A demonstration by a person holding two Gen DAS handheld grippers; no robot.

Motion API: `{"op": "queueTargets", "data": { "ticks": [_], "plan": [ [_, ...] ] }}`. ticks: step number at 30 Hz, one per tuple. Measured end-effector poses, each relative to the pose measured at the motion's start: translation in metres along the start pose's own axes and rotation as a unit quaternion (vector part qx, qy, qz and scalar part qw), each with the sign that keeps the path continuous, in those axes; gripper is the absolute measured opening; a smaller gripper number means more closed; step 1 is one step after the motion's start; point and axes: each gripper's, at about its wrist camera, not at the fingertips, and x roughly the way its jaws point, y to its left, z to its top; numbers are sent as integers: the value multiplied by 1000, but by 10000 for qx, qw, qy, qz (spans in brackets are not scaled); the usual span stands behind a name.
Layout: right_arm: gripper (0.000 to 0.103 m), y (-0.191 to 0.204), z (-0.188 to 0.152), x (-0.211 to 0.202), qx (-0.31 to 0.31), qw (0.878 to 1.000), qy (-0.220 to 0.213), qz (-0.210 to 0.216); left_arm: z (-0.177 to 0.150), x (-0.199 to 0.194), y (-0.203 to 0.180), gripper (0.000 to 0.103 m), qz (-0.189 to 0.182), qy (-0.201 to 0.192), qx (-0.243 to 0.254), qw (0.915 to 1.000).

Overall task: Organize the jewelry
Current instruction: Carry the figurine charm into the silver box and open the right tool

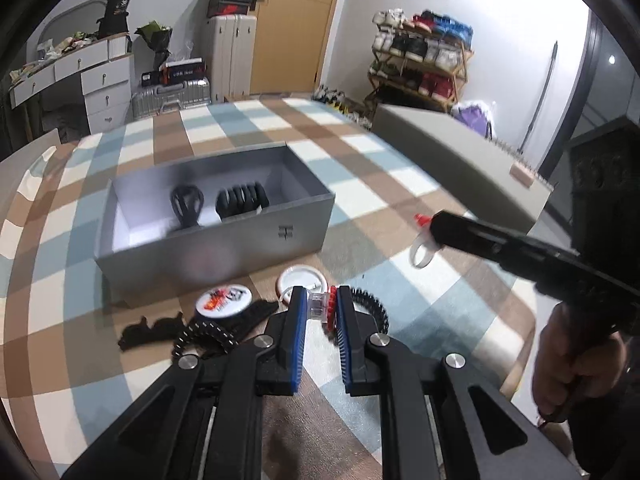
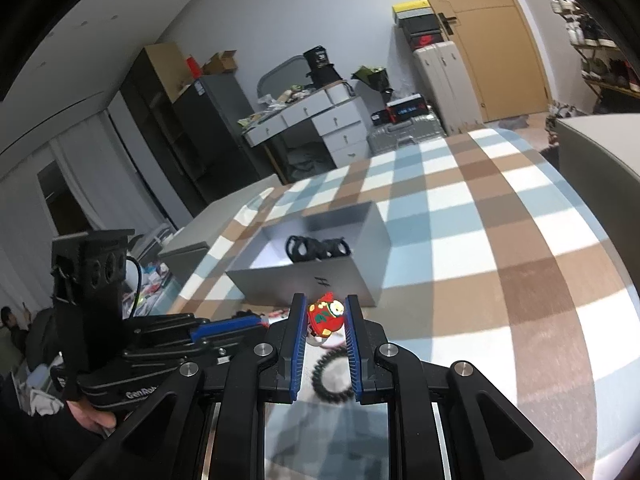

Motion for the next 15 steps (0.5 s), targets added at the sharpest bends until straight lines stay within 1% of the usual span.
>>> {"op": "queueTargets", "data": {
  "ticks": [5, 12, 15],
  "plan": [
    [18, 12, 16, 9, -103, 9998, -52, 158, 13, -11, 11, 10, 45, -255, -90, 9996],
    [18, 27, 43, 26, -257, 9987, -141, 417, 34, -22, 37, 10, 109, -591, -274, 9978],
    [18, 34, 54, 37, -346, 9978, -130, 545, 41, -23, 46, 10, 197, -718, -302, 9968]
  ]
}}
